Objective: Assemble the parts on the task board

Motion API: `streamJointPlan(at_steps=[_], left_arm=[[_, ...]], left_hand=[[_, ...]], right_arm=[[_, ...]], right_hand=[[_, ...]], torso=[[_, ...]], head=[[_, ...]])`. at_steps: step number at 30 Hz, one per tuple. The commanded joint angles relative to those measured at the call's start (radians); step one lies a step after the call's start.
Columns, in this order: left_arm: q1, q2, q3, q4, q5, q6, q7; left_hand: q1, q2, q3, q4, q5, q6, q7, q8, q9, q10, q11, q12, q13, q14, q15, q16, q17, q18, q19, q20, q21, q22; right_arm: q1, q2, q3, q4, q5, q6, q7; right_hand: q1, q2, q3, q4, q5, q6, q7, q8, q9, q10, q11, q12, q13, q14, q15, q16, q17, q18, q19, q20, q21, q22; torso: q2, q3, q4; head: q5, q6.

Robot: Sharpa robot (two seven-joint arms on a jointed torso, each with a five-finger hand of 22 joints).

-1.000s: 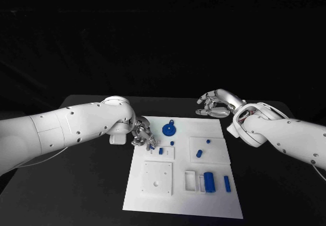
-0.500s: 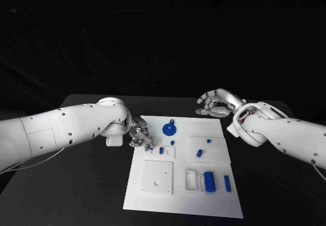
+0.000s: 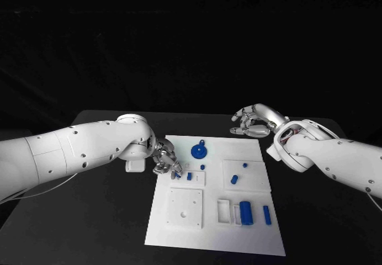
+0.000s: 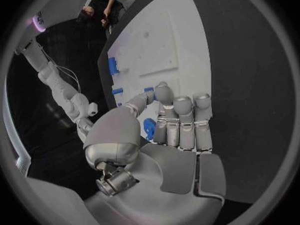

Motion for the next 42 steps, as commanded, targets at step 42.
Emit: streamJointPlan(at_steps=[42], left_arm=[[-0.007,0.020,0.000,-0.020,-0.038,0.044,-0.005]], left_hand=[[0.005,0.002,0.161,-0.163,0.000,0.005,0.003,0.004,0.002,0.006,-0.002,0.003,-0.002,0.009,-0.009,0.001,-0.002,0.000,0.005,-0.104,0.004,0.012]], right_arm=[[-0.001,0.000,0.000,0.001,-0.003,0.014,0.008]], right_hand=[[-0.009,0.003,-0.004,0.003,0.006,0.000,0.007,0.005,-0.001,-0.007,0.001,0.008,-0.004,0.006,0.001,-0.006,0.002,0.014,-0.001,0.005,-0.006,0.003]], torso=[[0.000,0.0000,-0.0006]], head=[[0.003,-0.004]])
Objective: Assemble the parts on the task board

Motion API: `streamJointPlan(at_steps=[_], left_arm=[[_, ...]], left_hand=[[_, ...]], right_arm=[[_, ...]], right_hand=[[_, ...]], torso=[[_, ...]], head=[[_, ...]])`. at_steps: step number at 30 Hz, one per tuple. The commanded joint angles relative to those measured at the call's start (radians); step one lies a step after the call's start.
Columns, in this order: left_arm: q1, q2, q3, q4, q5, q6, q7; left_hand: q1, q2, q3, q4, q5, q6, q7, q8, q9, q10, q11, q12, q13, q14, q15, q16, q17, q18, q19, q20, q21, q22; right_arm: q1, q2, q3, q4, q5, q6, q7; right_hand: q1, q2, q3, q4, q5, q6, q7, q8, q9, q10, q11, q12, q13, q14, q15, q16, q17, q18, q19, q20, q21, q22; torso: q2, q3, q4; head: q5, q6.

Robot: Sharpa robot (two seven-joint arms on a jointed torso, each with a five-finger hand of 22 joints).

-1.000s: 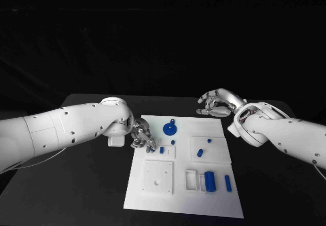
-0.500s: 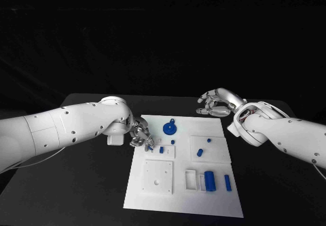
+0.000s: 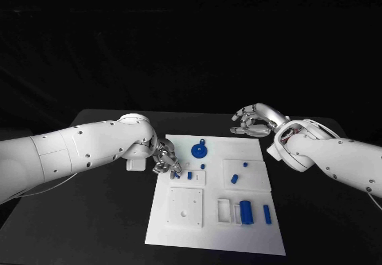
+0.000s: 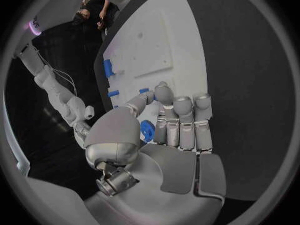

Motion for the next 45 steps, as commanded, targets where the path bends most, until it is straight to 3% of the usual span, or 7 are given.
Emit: streamJointPlan(at_steps=[1,27,35,45], left_arm=[[-0.001,0.001,0.000,0.003,0.001,0.026,0.002],[-0.007,0.009,0.000,0.009,-0.011,0.006,-0.010],[-0.008,0.014,0.000,0.018,-0.010,-0.017,-0.022],[-0.013,0.017,0.000,0.027,-0.060,-0.014,-0.025]], left_hand=[[0.009,0.006,0.164,-0.160,0.002,0.005,0.003,0.002,0.001,0.003,-0.002,0.003,-0.002,0.005,-0.009,0.001,-0.001,0.000,0.005,-0.104,0.004,0.012],[0.009,0.007,0.164,-0.159,-0.001,0.005,0.003,0.000,0.002,0.003,-0.002,0.002,-0.002,0.005,-0.009,0.000,-0.001,0.000,0.005,-0.103,0.004,0.012],[0.001,0.001,0.158,-0.145,-0.038,-0.001,0.008,-0.010,-0.002,0.010,0.003,0.003,-0.003,0.009,-0.011,0.000,-0.002,0.001,0.009,-0.103,0.003,0.010],[0.001,-0.001,0.158,-0.145,-0.027,0.007,0.007,-0.011,-0.006,0.014,0.002,0.002,-0.005,0.011,-0.011,0.000,-0.001,0.002,0.010,-0.104,0.003,0.010]], right_arm=[[-0.001,0.000,0.000,0.001,-0.003,0.013,0.008],[-0.002,0.000,0.000,0.001,-0.003,0.012,0.008],[-0.002,-0.001,0.000,0.002,-0.003,0.013,0.008],[-0.003,-0.001,0.000,0.002,-0.003,0.012,0.008]], right_hand=[[-0.009,0.003,-0.004,0.003,0.006,-0.001,0.009,0.005,-0.001,-0.007,0.001,0.004,-0.001,0.006,0.001,-0.006,0.001,0.014,-0.001,0.005,-0.006,0.001],[-0.008,0.003,-0.005,0.003,0.006,-0.001,0.009,0.005,-0.002,-0.007,0.001,0.006,-0.003,0.006,0.001,-0.007,0.001,0.014,-0.001,0.005,-0.007,0.002],[-0.008,0.003,-0.005,0.003,0.006,-0.001,0.009,0.005,-0.002,-0.008,0.001,0.006,-0.004,0.006,0.001,-0.007,0.001,0.014,-0.001,0.004,-0.007,0.003],[-0.008,0.003,-0.005,0.003,0.006,-0.001,0.009,0.005,-0.002,-0.008,0.001,0.006,-0.004,0.006,0.001,-0.007,0.002,0.014,-0.001,0.004,-0.007,0.003]], torso=[[0.000,0.0003,0.0001],[0.000,0.0004,0.0003],[0.000,0.0008,-0.0004],[0.000,0.0005,0.0000]], head=[[0.001,0.000],[0.000,-0.001],[0.000,-0.002],[-0.002,-0.002]])
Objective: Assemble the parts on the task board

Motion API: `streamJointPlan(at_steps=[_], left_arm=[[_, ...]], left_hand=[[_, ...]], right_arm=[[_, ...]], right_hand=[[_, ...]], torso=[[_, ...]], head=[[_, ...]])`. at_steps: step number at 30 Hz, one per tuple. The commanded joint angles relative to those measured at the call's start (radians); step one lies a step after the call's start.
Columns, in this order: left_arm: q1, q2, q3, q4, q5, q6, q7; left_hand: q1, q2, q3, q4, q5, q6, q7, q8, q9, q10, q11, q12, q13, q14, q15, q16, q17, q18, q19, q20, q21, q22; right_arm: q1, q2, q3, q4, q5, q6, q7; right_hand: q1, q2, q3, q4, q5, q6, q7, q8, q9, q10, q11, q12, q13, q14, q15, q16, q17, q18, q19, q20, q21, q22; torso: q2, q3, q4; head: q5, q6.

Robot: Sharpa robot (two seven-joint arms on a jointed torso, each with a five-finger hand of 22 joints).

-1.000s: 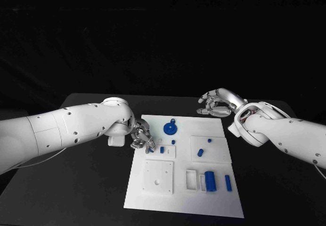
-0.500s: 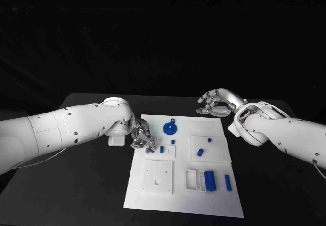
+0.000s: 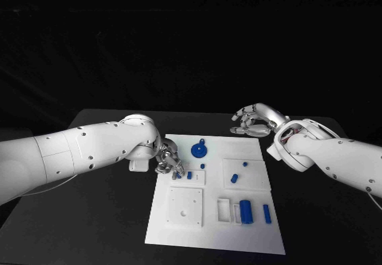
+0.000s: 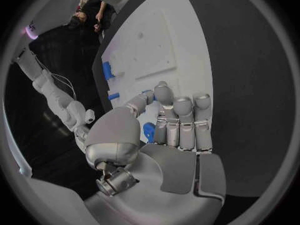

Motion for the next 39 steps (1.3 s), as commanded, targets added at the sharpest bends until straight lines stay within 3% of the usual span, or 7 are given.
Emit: streamJointPlan(at_steps=[1,22,39], left_arm=[[-0.009,0.004,-0.005,0.005,-0.025,-0.001,-0.008],[-0.009,-0.005,-0.005,0.009,-0.046,0.012,-0.011],[-0.010,-0.006,-0.005,0.010,-0.042,0.003,-0.015]], left_hand=[[0.001,-0.001,0.153,-0.150,0.008,0.004,0.003,-0.003,-0.002,0.007,-0.001,0.003,-0.001,0.005,-0.010,0.000,-0.001,0.002,0.007,-0.108,0.003,0.011],[-0.002,0.004,0.155,-0.161,0.051,0.020,-0.004,-0.001,-0.004,0.010,-0.009,0.000,-0.004,0.011,-0.010,-0.001,-0.001,0.003,0.011,-0.108,0.003,0.011],[-0.004,0.004,0.155,-0.163,0.056,0.023,-0.004,0.000,-0.003,0.010,-0.009,0.000,-0.004,0.011,-0.010,-0.001,-0.001,0.003,0.011,-0.107,0.002,0.011]], right_arm=[[-0.001,0.000,0.000,0.002,-0.003,0.012,0.008],[-0.001,0.000,0.000,0.002,-0.003,0.011,0.009],[-0.001,0.001,0.000,0.002,-0.003,0.011,0.008]], right_hand=[[-0.008,0.003,-0.005,0.003,0.007,0.000,0.007,0.005,-0.002,-0.008,0.001,0.007,-0.001,0.006,0.001,-0.007,0.001,0.014,-0.001,0.004,-0.004,0.002],[-0.008,0.002,-0.005,0.003,0.007,0.000,0.007,0.005,-0.002,-0.008,0.001,0.007,-0.003,0.006,0.001,-0.007,0.001,0.014,-0.001,0.005,-0.004,0.002],[-0.008,0.002,-0.005,0.003,0.007,0.000,0.007,0.005,-0.002,-0.008,0.002,0.008,-0.003,0.006,0.001,-0.007,0.002,0.014,-0.001,0.005,-0.004,0.003]], torso=[[0.000,-0.0003,0.0007],[0.000,-0.0006,0.0007],[0.000,-0.0006,0.0007]], head=[[-0.001,0.000],[0.000,-0.001],[0.000,-0.002]])
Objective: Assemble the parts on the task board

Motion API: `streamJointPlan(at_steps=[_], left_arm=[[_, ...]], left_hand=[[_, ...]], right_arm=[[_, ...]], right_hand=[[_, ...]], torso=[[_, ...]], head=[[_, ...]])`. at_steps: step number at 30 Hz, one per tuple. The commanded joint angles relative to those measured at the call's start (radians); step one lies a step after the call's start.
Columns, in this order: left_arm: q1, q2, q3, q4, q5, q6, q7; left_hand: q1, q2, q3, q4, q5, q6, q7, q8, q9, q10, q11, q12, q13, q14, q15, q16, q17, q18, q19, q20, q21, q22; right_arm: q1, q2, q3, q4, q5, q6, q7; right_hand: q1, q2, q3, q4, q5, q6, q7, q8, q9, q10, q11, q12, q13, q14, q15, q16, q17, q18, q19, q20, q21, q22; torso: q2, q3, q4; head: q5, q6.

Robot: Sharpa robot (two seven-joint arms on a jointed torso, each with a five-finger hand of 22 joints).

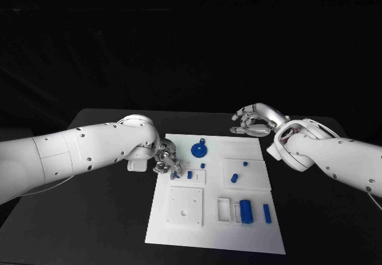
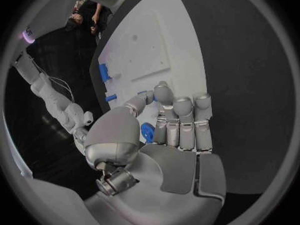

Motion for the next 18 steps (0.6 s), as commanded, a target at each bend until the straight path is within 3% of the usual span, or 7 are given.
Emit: streamJointPlan(at_steps=[1,12,18], left_arm=[[-0.008,0.004,-0.005,0.003,-0.008,0.003,-0.012],[-0.009,0.006,-0.005,0.004,0.008,-0.023,-0.019],[-0.013,0.009,-0.005,0.001,0.017,-0.031,-0.023]], left_hand=[[0.002,0.010,0.155,-0.162,0.006,0.006,-0.001,0.005,0.001,0.000,-0.007,0.000,-0.001,0.006,-0.009,-0.001,-0.001,0.003,0.008,-0.104,0.002,0.010],[-0.010,0.011,0.150,-0.154,-0.010,0.012,-0.002,0.007,0.003,0.005,-0.008,0.000,-0.002,0.009,-0.010,-0.002,-0.001,0.003,0.011,-0.103,0.002,0.009],[-0.016,0.011,0.149,-0.144,-0.035,0.015,-0.003,0.008,0.005,0.007,-0.008,-0.002,-0.003,0.012,-0.011,-0.005,-0.002,0.004,0.014,-0.104,0.001,0.008]], right_arm=[[0.000,0.000,0.000,0.001,-0.003,0.011,0.008],[0.000,-0.001,0.000,0.002,-0.003,0.011,0.008],[0.000,-0.002,0.000,0.002,-0.003,0.013,0.007]], right_hand=[[-0.008,0.002,-0.005,0.003,0.007,0.001,0.006,0.005,-0.001,-0.008,0.002,0.004,-0.001,0.006,0.001,-0.003,0.001,0.014,-0.001,0.005,-0.005,0.001],[-0.008,0.003,-0.005,0.003,0.007,0.001,0.006,0.005,-0.001,-0.009,0.001,0.005,-0.002,0.006,0.001,-0.003,0.001,0.014,-0.001,0.005,-0.005,0.002],[-0.007,0.003,-0.005,0.003,0.007,0.001,0.006,0.005,-0.001,-0.009,0.002,0.005,-0.002,0.006,0.001,-0.003,0.001,0.014,-0.001,0.005,-0.005,0.002]], torso=[[0.000,0.0001,-0.0001],[0.000,0.0003,0.0000],[0.000,0.0001,-0.0001]], head=[[0.000,0.000],[0.000,0.000],[0.000,0.001]])
